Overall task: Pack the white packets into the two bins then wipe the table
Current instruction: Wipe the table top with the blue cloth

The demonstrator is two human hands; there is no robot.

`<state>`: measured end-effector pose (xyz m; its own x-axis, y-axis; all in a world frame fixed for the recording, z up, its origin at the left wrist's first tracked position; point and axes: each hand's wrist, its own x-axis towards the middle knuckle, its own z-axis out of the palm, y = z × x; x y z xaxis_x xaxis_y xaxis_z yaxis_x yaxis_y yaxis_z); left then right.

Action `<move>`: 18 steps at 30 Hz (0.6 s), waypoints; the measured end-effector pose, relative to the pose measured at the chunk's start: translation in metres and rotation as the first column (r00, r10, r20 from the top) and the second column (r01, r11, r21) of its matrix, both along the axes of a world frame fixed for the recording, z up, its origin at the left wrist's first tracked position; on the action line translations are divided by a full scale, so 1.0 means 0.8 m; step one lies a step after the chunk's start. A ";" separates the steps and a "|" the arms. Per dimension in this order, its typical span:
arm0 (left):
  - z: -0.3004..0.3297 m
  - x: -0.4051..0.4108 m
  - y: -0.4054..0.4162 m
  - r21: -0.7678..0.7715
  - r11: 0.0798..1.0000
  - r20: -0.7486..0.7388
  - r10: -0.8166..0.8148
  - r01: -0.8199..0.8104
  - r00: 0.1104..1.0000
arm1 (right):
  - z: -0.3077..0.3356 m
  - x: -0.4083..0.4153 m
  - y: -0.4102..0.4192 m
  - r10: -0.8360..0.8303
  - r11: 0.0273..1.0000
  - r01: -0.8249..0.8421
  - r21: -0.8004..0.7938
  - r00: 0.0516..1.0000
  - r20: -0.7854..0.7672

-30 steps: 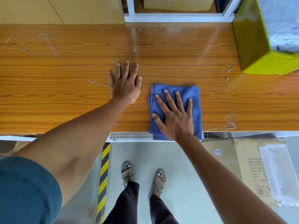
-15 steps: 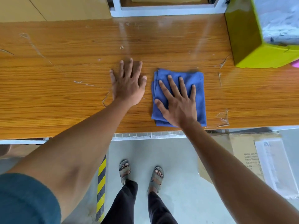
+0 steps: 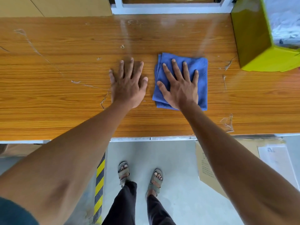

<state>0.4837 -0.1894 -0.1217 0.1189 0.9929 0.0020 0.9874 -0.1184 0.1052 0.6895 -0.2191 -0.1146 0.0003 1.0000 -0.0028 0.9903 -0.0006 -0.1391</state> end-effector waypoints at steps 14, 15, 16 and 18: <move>-0.001 -0.001 0.002 -0.001 1.000 0.019 0.004 -0.004 1.000 | 0.007 -0.003 0.029 -0.024 0.999 0.024 -0.030 0.999 -0.022; -0.001 -0.001 0.003 -0.001 1.000 0.018 0.003 -0.003 1.000 | 0.006 -0.005 0.032 -0.026 0.999 0.026 -0.028 0.999 -0.018; 0.000 -0.002 0.001 -0.007 1.000 0.020 0.002 -0.002 1.000 | 0.005 -0.007 0.023 -0.027 0.999 0.026 -0.020 0.999 -0.018; 0.002 -0.002 0.001 -0.018 1.000 0.038 0.003 -0.002 0.999 | 0.003 -0.013 -0.017 -0.006 1.000 0.006 0.008 1.000 -0.017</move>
<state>0.4822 -0.1886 -0.1203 0.1167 0.9931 -0.0112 0.9829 -0.1139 0.1449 0.6793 -0.2324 -0.1123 0.0064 1.0000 0.0055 0.9878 -0.0055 -0.1557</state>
